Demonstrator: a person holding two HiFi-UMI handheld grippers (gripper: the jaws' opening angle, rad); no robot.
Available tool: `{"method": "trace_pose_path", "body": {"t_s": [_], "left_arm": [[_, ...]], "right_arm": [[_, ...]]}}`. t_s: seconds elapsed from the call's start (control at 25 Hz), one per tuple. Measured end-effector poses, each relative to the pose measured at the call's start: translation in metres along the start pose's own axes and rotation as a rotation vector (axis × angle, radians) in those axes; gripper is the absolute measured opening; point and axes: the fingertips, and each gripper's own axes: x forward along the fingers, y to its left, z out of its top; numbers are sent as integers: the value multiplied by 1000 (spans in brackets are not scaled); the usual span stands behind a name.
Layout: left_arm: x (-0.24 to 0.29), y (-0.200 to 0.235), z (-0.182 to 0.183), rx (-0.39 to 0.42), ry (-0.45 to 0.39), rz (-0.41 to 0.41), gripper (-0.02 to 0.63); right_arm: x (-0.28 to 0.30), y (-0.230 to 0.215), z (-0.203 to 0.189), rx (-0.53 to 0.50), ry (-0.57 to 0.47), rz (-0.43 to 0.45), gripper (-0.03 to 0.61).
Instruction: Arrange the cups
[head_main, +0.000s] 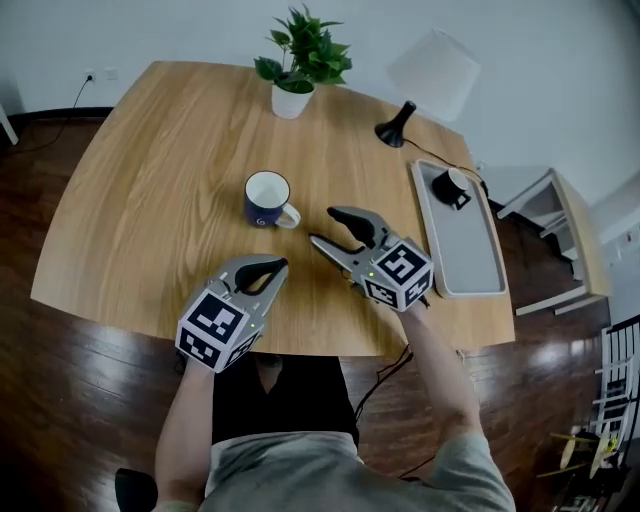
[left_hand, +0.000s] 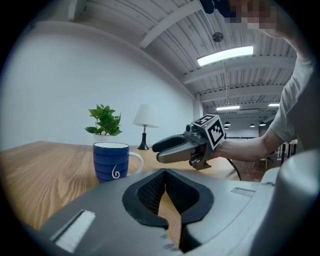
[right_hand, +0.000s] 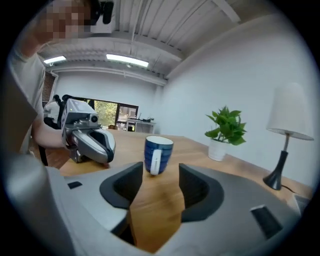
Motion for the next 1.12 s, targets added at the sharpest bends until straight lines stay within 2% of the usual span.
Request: {"method": "trace_pose_path", "body": {"t_s": [0.16, 0.48, 0.8, 0.96, 1.12], "left_arm": [[0, 0, -1, 1, 1, -3, 9], [-2, 1, -1, 3, 1, 0, 9], [-1, 6, -1, -2, -1, 33, 9], [-1, 6, -1, -3, -1, 34, 9], [-1, 6, -2, -4, 0, 34, 11]], "right_arm": [[35, 14, 3, -38, 31, -18, 244], [50, 11, 9, 24, 2, -52, 241], [58, 14, 7, 41, -3, -32, 237], [62, 14, 9, 34, -3, -3, 197], [68, 13, 10, 11, 9, 30, 192]]}}
